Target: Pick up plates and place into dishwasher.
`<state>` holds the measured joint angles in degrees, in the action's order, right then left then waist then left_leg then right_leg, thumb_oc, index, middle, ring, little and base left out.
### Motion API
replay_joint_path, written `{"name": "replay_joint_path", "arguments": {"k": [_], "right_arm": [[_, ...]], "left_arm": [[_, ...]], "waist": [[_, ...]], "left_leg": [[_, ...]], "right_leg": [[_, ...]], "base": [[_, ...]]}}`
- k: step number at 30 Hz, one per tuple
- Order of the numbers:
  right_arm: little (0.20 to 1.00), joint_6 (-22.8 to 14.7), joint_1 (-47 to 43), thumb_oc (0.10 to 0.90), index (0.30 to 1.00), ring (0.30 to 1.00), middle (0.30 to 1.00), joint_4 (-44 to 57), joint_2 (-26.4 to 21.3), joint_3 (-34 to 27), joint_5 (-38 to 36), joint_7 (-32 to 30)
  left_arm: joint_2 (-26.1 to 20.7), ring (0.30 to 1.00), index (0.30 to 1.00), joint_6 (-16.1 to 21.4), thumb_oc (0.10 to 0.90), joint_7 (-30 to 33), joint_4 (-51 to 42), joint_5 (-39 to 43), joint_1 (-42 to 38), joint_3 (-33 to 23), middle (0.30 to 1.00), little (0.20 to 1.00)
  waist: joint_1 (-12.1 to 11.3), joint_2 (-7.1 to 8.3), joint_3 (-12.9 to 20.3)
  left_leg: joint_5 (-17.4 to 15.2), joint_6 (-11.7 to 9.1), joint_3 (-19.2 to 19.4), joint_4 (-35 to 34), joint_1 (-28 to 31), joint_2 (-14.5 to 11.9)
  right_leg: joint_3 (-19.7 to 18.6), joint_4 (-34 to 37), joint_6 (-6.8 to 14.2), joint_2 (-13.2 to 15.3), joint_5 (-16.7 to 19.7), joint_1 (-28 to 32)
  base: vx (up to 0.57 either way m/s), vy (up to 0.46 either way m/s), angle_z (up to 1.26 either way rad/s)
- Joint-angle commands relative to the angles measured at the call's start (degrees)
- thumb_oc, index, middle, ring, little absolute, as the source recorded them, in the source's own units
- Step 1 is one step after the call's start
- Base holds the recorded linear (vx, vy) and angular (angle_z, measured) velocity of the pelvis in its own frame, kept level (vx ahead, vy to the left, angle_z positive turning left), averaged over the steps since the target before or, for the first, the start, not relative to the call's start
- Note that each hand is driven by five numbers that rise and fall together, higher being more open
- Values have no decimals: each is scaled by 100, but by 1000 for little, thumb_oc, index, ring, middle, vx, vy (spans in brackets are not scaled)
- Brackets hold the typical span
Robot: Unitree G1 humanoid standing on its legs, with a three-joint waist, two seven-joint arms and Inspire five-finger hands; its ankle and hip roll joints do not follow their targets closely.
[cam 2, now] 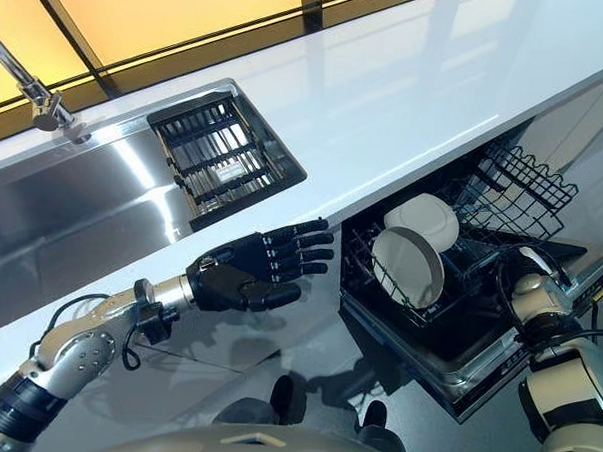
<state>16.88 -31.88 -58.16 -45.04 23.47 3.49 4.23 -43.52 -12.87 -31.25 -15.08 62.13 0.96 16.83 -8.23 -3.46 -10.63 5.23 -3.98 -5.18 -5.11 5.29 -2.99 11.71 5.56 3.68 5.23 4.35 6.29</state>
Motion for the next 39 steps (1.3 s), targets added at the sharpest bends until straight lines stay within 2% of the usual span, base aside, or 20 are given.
{"name": "replay_joint_path", "arguments": {"k": [1, 6, 10, 15, 17, 19, 25, 30, 39], "right_arm": [[200, -25, -598, 100, 300, 300, 300, 76, -394, 222, 209, -226], [200, -21, -515, 100, 300, 300, 300, -77, -293, 183, 158, -235], [200, -32, -505, 100, 300, 300, 300, -243, -168, 168, 191, -212], [200, 192, -347, 100, 300, 300, 300, -413, -96, 176, 427, 34], [200, 251, -289, 100, 300, 300, 300, -524, -90, 191, 444, 95], [200, 387, -238, 100, 300, 300, 300, -703, -61, 179, 574, 242], [200, 482, -160, 100, 300, 300, 300, -792, 0, 184, 676, 498], [200, 614, -62, 100, 300, 300, 300, -861, 87, 180, 817, 731], [200, 494, -70, 100, 300, 300, 300, -871, 256, 125, 611, 506]], "left_arm": [[-119, 900, 900, 946, 800, 205, -460, -117, -399, -769, 900, 900], [-209, 900, 900, 1053, 800, 462, -561, -286, -684, -1023, 900, 900], [-69, 900, 900, 1211, 800, 930, -640, -238, -920, -1192, 900, 900], [95, 900, 900, 1610, 800, 1381, -668, -381, -989, -1571, 900, 900], [120, 900, 900, 1593, 800, 1446, -703, -431, -1017, -1660, 900, 900], [150, 900, 900, 1520, 800, 1563, -687, -519, -1067, -1756, 900, 900], [150, 900, 900, 1119, 800, 1800, -556, -312, -1110, -1845, 900, 900], [268, 900, 900, 958, 800, 1940, -399, -352, -981, -1896, 900, 900], [425, 900, 900, 530, 800, 2141, -20, 71, -776, -1846, 900, 900]], "waist": [[-60, 262, 105], [-56, 247, 108], [-59, 250, 109], [-62, 291, 124], [-68, 306, 129], [-71, 327, 140], [-41, 343, 142], [-36, 322, 102], [-53, 192, -97]], "left_leg": [[-228, 293, 118, 27, -91, 356], [-225, 271, 112, 30, -81, 348], [-238, 260, 97, 35, -67, 351], [-241, 245, 76, 26, -47, 351], [-236, 241, 69, 18, -42, 348], [-236, 237, 61, 11, -24, 346], [-258, 251, 89, 13, 32, 345], [-268, 263, 92, 26, 57, 346], [-228, 292, 70, 82, 24, 352]], "right_leg": [[134, -86, -90, -242, -113, 115], [169, -88, -92, -242, -130, 132], [192, -89, -90, -238, -150, 151], [193, -91, -95, -247, -178, 173], [193, -87, -98, -253, -185, 182], [197, -89, -103, -259, -196, 198], [183, -109, -101, -264, -203, 224], [170, -138, -104, -267, -218, 244], [182, -386, -136, -238, -282, 166]], "base": [[0, 0, 0], [-1, -8, 4], [12, -16, 8], [31, -12, 2], [0, 0, 0], [39, -8, 3], [39, 7, 1], [39, 10, 1], [37, 12, 0]]}}
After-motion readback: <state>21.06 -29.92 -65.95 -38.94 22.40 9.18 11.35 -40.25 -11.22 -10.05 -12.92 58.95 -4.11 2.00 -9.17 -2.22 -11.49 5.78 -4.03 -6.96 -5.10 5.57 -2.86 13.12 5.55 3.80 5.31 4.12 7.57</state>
